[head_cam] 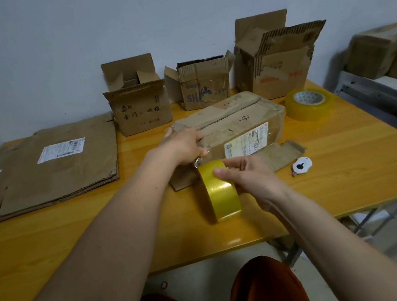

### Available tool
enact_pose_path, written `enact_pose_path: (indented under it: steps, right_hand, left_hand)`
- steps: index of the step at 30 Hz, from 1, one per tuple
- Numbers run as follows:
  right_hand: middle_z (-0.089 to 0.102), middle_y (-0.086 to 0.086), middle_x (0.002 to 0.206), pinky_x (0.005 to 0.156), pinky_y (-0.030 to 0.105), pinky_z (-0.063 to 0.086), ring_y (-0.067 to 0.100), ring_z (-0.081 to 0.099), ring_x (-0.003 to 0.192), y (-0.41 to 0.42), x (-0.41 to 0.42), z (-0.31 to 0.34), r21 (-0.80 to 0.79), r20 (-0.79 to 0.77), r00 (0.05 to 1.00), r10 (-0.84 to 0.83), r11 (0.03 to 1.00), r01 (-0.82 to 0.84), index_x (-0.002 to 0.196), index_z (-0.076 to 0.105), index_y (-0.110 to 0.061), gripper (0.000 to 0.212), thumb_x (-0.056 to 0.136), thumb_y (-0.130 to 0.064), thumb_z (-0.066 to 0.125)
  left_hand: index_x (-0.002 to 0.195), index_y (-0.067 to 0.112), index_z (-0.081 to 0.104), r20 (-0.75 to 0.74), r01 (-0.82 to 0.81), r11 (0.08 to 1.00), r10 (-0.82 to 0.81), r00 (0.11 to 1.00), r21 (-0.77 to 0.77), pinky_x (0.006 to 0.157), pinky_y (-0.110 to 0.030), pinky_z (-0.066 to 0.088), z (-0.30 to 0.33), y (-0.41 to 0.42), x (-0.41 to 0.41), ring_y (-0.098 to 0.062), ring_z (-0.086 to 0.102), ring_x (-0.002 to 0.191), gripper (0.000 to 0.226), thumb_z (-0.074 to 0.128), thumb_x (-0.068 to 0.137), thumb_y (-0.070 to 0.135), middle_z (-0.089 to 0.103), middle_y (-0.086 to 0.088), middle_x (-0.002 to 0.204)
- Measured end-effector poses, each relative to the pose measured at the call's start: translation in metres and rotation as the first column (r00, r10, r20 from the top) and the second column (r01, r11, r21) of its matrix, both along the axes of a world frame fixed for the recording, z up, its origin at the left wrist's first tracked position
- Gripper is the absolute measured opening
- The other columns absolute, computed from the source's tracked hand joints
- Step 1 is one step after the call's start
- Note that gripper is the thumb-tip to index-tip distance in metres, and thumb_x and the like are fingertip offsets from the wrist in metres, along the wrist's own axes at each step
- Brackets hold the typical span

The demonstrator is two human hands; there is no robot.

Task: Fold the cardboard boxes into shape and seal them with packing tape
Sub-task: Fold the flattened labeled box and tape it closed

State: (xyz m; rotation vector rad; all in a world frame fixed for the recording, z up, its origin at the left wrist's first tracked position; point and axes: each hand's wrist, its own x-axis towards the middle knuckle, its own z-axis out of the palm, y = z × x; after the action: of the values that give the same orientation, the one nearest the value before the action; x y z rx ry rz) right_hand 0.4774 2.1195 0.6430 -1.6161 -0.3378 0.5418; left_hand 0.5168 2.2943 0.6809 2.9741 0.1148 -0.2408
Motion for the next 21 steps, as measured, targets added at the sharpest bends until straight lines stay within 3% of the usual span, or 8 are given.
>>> enact_pose_path:
  steps: [3,5,8,10,12,14,17,21]
  right_hand:
    - [0.07,0.018,0.103,0.082,0.044,0.054,0.031,0.067,0.095,0.007,0.002,0.003,-0.056,-0.01,0.997,-0.075,0.996,0.074,0.123,0.058,0.0,0.045,0.086,-0.021,0.069]
    - [0.069,0.019,0.104,0.077,0.04,0.056,0.03,0.067,0.095,0.01,0.001,0.005,-0.064,-0.006,0.995,-0.1,0.993,0.099,0.124,0.056,0.0,0.046,0.086,-0.022,0.069]
    - [0.07,0.015,0.092,0.064,0.032,0.055,0.022,0.066,0.079,0.003,0.004,0.005,-0.033,0.022,0.995,-0.099,0.995,0.099,0.115,0.061,-0.003,0.031,0.09,-0.02,0.064]
    - [0.068,0.009,0.086,0.069,0.032,0.055,0.02,0.064,0.077,-0.011,0.015,0.0,-0.089,0.153,0.972,-0.176,0.978,0.191,0.107,0.064,-0.007,0.018,0.096,-0.017,0.054]
    - [0.066,0.009,0.102,0.086,0.041,0.051,0.024,0.06,0.098,-0.034,0.039,-0.011,-0.311,0.387,0.883,-0.265,0.864,0.395,0.111,0.065,-0.01,0.023,0.097,-0.011,0.046]
    - [0.056,0.011,0.127,0.098,0.045,0.042,0.03,0.047,0.12,-0.062,0.062,-0.025,-0.575,0.518,0.839,-0.166,0.659,0.486,0.121,0.062,-0.014,0.033,0.092,-0.007,0.046]
    - [0.035,0.008,0.148,0.103,0.045,0.036,0.036,0.033,0.128,-0.092,0.08,-0.042,-0.845,0.41,0.91,0.06,0.4,0.355,0.131,0.053,-0.021,0.041,0.094,-0.007,0.042]
    - [0.027,0.008,0.151,0.097,0.039,0.036,0.037,0.034,0.124,-0.103,0.085,-0.048,-0.857,0.39,0.91,0.139,0.418,0.303,0.135,0.05,-0.02,0.049,0.093,0.002,0.039]
  left_hand:
    - [0.132,0.025,0.054,0.01,-0.015,1.0,0.015,1.0,-0.007,0.117,-0.043,-0.002,0.001,-0.005,0.005,-0.024,0.03,0.141,0.037,0.054,0.095,0.029,0.042,0.0,0.148]
    - [0.128,0.028,0.057,0.071,-0.033,0.999,0.034,0.997,-0.012,0.117,-0.041,-0.004,-0.003,-0.012,0.004,-0.023,0.035,0.138,0.034,0.053,0.095,0.022,0.047,0.0,0.144]
    - [0.125,0.031,0.058,0.201,-0.065,0.998,0.065,0.977,-0.011,0.117,-0.039,-0.004,-0.011,-0.021,-0.004,-0.023,0.037,0.135,0.033,0.049,0.097,0.017,0.051,0.005,0.141]
    - [0.133,0.035,0.052,0.214,-0.078,0.994,0.092,0.972,-0.071,0.117,-0.039,-0.005,-0.014,-0.018,-0.007,-0.022,0.027,0.141,0.038,0.05,0.098,0.021,0.041,0.011,0.148]
    - [0.14,0.036,0.043,0.171,-0.085,0.991,0.102,0.98,-0.104,0.116,-0.04,-0.007,-0.015,-0.013,-0.007,-0.019,0.019,0.145,0.044,0.05,0.098,0.026,0.03,0.014,0.154]
    - [0.143,0.035,0.039,0.152,-0.077,0.991,0.093,0.984,-0.105,0.117,-0.04,-0.006,-0.017,-0.01,-0.003,-0.017,0.018,0.145,0.048,0.051,0.097,0.028,0.026,0.014,0.155]
    - [0.141,0.036,0.041,0.165,-0.1,0.979,0.13,0.978,-0.179,0.118,-0.041,0.0,-0.023,-0.008,0.001,-0.019,0.02,0.144,0.051,0.057,0.093,0.029,0.03,0.015,0.153]
    - [0.13,0.031,0.056,0.254,-0.163,0.89,0.291,0.922,-0.427,0.109,-0.038,0.032,-0.033,-0.008,0.002,-0.02,0.038,0.134,0.051,0.071,0.083,0.02,0.045,0.011,0.145]
